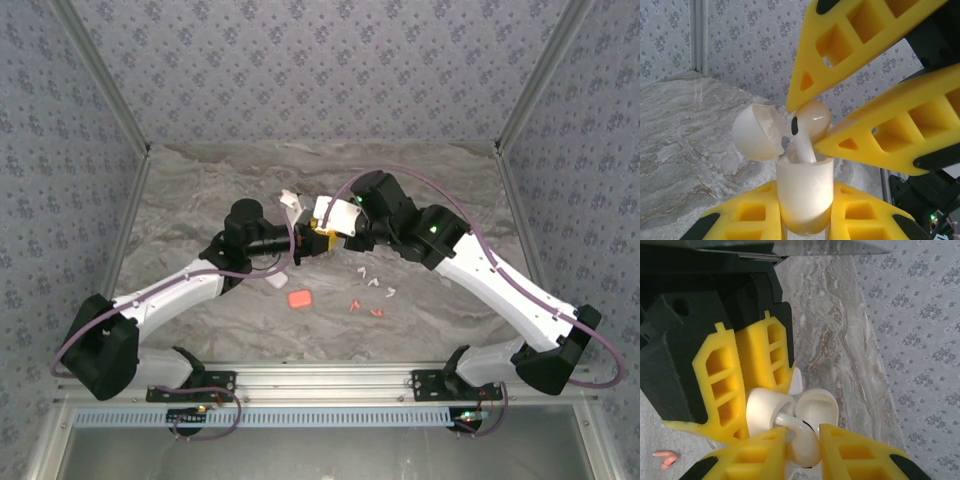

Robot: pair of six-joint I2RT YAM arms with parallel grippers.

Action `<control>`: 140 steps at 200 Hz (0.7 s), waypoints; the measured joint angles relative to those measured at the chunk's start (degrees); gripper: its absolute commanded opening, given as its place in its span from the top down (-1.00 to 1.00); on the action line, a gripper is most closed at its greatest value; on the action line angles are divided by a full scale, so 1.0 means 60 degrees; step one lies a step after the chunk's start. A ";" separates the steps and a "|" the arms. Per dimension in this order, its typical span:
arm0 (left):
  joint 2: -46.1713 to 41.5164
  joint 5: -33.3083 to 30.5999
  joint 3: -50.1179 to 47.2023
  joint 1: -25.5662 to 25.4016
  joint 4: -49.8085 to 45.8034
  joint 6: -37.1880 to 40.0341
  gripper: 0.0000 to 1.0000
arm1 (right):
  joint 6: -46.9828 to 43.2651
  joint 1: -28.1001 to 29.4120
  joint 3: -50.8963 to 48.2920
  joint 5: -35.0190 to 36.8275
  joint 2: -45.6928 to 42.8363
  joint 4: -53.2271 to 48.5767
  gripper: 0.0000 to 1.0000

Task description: Insert the wireless bluetooth earbuds into the charging case

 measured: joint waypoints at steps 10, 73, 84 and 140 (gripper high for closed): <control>0.0000 0.0018 0.0000 0.0000 0.0000 0.0025 1.00 | 0.0000 -0.0025 0.0007 -0.0142 0.0000 -0.0004 0.49; 0.0000 0.0044 0.0000 0.0000 0.0036 0.0055 1.00 | 0.0426 -0.0616 0.0477 -0.1570 0.0055 -0.0197 -0.15; 0.0000 0.0040 0.0004 0.0000 0.0033 0.0055 1.00 | 0.0576 -0.0798 0.0543 -0.1971 0.0026 -0.0197 -0.24; -0.0157 -0.0375 -0.0015 0.0000 0.0040 0.0066 1.00 | 0.2874 -0.3381 -0.0007 -0.4164 -0.1293 0.0568 -0.41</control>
